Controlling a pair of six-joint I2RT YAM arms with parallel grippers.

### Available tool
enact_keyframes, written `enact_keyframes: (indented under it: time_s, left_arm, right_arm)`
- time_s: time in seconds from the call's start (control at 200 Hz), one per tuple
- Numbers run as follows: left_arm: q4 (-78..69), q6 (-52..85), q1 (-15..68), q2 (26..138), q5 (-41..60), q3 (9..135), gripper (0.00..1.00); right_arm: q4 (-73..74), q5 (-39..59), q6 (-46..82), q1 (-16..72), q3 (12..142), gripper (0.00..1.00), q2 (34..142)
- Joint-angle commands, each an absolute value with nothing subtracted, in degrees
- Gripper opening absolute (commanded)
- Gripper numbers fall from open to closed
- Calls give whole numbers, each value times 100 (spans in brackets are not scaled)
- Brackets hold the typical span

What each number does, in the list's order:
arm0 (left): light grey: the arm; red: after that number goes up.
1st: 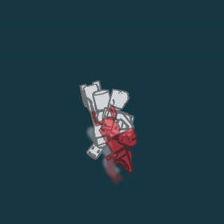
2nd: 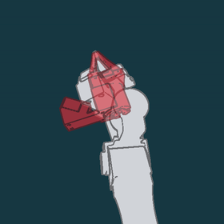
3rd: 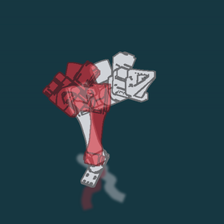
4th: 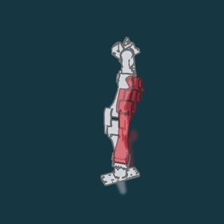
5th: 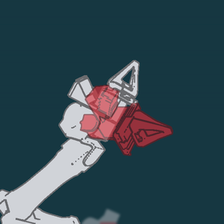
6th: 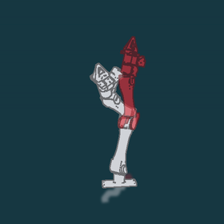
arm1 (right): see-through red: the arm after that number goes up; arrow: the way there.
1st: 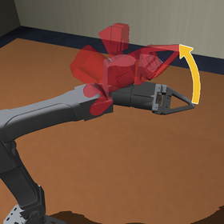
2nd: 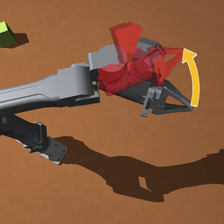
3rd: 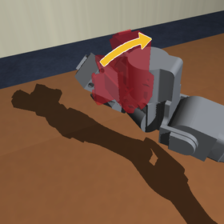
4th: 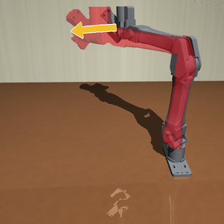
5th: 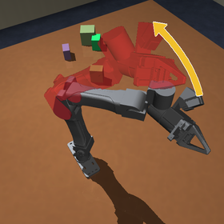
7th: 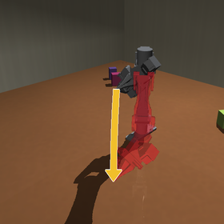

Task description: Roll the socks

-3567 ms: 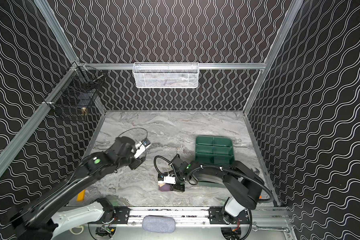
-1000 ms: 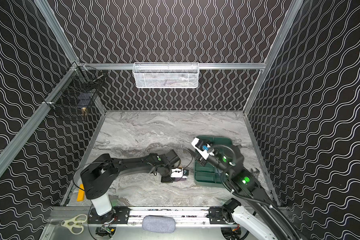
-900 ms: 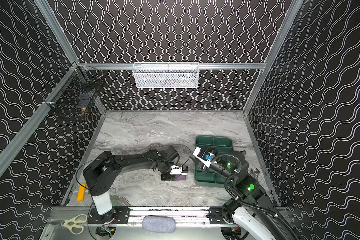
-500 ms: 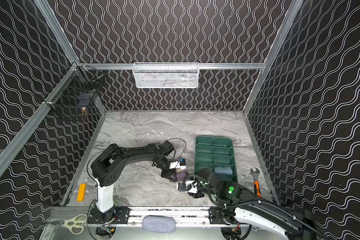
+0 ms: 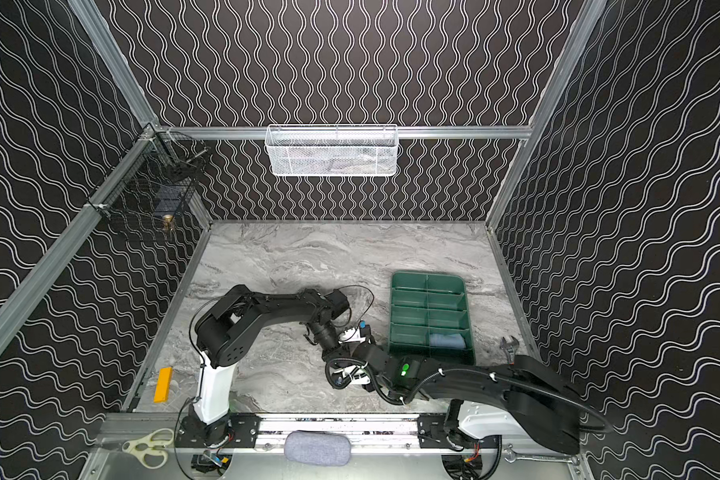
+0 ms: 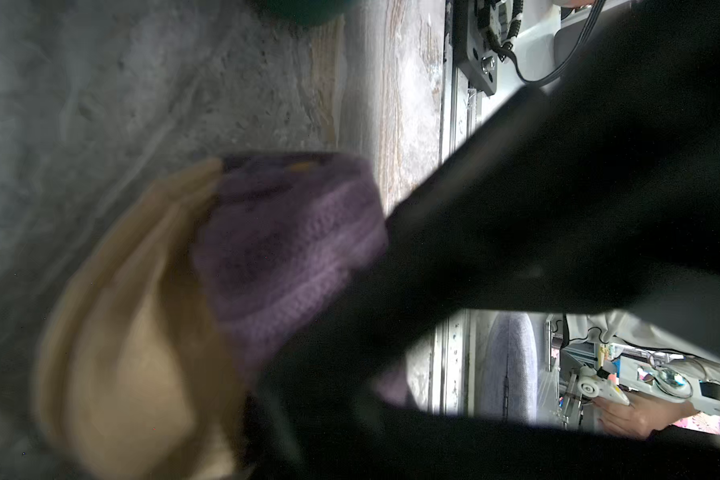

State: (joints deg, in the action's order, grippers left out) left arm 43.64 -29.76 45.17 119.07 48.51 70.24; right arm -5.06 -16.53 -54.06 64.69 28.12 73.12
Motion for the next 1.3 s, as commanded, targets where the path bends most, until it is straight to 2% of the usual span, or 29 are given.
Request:
enact_keyframes:
  time_s: [0.0, 0.075, 0.135, 0.205, 0.29, 0.39, 0.55, 0.626, 0.826, 1.006, 1.056, 1.166, 1.296]
  left_arm:
    - [4786, -2802, 4555, 12085, 283, 6850, 10]
    - [4758, -2790, 4563, 12087, 262, 6858, 10]
    - [4764, -2774, 4568, 12111, 246, 6899, 10]
    - [4740, -2736, 4562, 12064, 230, 6946, 10]
    - [4685, -2677, 4562, 11914, 206, 6957, 12]
    - [4637, -2564, 4566, 11639, 89, 6922, 23]
    - [4412, -2372, 4545, 10766, 63, 6644, 44]
    - [4342, -2250, 4518, 10320, 89, 6469, 49]
    - [4423, -1863, 4446, 8989, -430, 6023, 51]
    - [4612, -1412, 4421, 7049, -1255, 5751, 49]
    - [4641, -1460, 4426, 6420, -1187, 5688, 49]
    - [4663, -1879, 4437, 5242, -591, 5628, 56]
    - [4993, -2549, 4431, 4793, -30, 5914, 54]
  right_arm:
    - [-300, -1483, -5449, 6420, 2838, 55, 7539]
    - [-397, -1236, -5327, 6431, 2830, 53, 7608]
    - [-518, -1091, -5238, 6429, 2858, 48, 7721]
    - [-664, -1022, -5082, 6434, 2916, 37, 7850]
    - [-845, -959, -4901, 6466, 2977, 17, 7903]
    - [-1113, -835, -4670, 6522, 3046, 0, 7888]
    - [-1650, -274, -4195, 6531, 3218, 0, 7943]
    - [-1876, -52, -4065, 6530, 3309, 0, 8050]
    - [-2092, 466, -3862, 6329, 3519, 0, 8339]
    - [-2492, 1630, -3650, 5656, 3922, 0, 8469]
    - [-2651, 1962, -3592, 5456, 4071, 0, 8575]
    - [-3024, 2689, -3568, 5098, 4421, 0, 8997]
    - [-3443, 2916, -3657, 4812, 4859, 0, 9691]
